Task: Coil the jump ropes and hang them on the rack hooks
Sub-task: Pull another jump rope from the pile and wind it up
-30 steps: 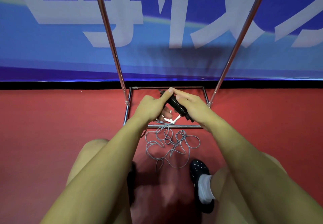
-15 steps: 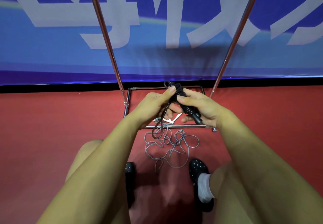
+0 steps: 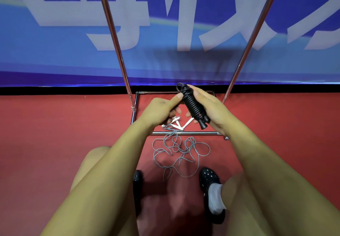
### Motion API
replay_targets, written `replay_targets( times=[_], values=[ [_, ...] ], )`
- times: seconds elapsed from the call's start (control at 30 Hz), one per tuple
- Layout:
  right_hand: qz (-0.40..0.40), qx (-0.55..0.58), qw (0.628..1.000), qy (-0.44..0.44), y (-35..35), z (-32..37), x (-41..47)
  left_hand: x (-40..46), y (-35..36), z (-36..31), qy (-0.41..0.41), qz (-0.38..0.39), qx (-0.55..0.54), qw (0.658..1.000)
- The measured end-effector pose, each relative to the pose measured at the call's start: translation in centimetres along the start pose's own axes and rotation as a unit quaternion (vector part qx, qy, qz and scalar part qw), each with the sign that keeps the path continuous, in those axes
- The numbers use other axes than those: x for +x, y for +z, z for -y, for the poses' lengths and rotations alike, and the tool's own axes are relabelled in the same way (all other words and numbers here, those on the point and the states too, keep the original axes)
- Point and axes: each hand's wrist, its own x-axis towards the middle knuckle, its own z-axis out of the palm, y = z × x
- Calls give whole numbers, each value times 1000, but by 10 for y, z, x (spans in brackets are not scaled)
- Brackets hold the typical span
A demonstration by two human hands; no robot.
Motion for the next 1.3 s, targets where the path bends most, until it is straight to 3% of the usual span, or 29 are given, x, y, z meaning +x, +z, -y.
replay_targets(
  times=[0.33,0.53,0.67,0.8,1.03,1.13,1.3],
  values=[
    [-16,-20,999,-30,0,-3,3,3,-2,3,25,4,-29,999],
    [-53,-63,996,-43,9,-12,6,7,7,5,-44,27,-83,995],
    [-53,-128,989,-55,12,-14,8,6,8,9,-59,20,-53,997],
    [-28,-125,991,-31,7,-12,6,6,7,7,-46,43,-52,997],
    [92,-41,993,67,-10,-2,-2,3,5,6,-33,140,-47,989],
    [65,-8,994,84,-9,0,-2,2,9,7,-32,165,-63,984],
    [24,-119,992,17,-1,-8,-1,-1,10,7,-42,167,-63,983]
  ],
)
